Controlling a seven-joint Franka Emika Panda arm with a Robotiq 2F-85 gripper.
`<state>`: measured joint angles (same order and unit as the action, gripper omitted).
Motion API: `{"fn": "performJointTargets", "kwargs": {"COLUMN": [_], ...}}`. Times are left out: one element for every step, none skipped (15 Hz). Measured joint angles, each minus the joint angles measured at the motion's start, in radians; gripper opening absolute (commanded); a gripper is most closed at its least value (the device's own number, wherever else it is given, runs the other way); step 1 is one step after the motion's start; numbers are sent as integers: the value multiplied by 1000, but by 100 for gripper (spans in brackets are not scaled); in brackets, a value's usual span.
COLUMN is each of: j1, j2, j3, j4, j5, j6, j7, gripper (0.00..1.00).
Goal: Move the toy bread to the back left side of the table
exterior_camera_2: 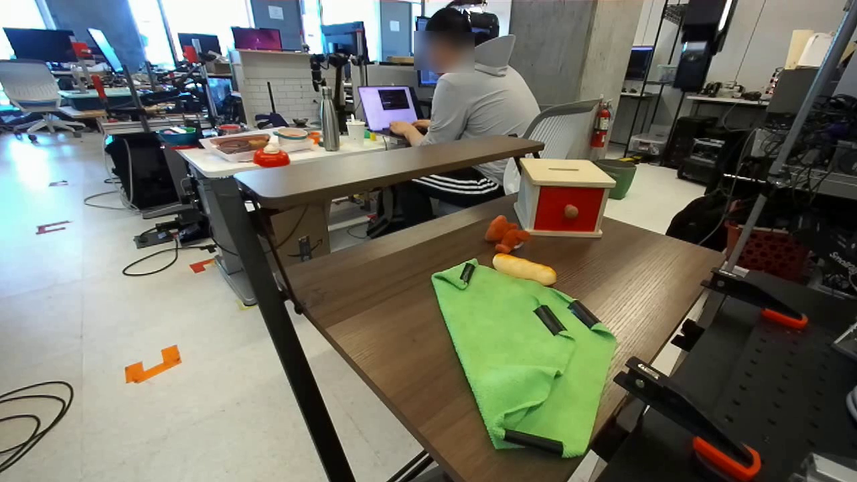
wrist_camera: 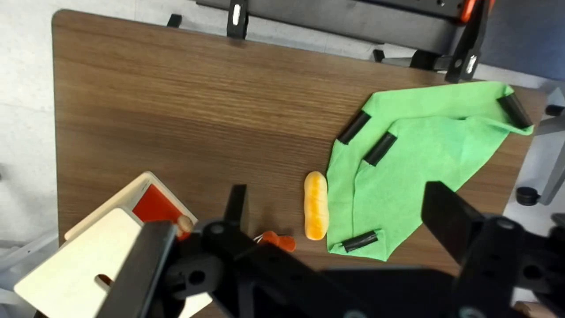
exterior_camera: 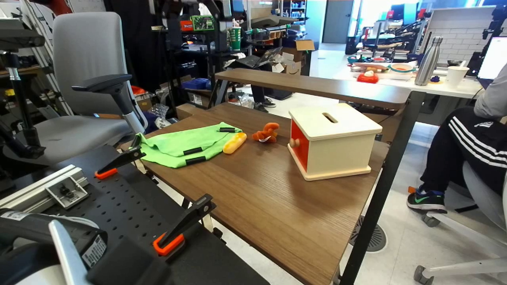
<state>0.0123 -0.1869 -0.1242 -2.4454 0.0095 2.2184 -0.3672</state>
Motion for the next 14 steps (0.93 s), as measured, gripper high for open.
{"fn": "performJointTargets", "kwargs": {"j1": [0,0,0,0,0,0,-1,-2,-4,-7,-10,-13,-16,-19], "j2": [32,65,98,132,164,195,222,248,270,291,310,328,346,364], "j3": [7,12,17,21,25,29,33,37,43,51,59,67,76,85], "j4": [-11,-19,-26,-28,-30,-30,-30,-30,-30,-29,-27,-23,-18,-12], "j5": [0,0,0,0,0,1,4,12,23,31,36,37,38,38], "j6": [66,129,186,236,286,334,375,409,436,454,462,465,465,464], "j7": [0,0,0,0,0,-2,-7,-16,-27,-33,-36,-36,-36,-35], "gripper": [100,100,100,100,100,100,100,100,100,100,100,100,100,100]}}
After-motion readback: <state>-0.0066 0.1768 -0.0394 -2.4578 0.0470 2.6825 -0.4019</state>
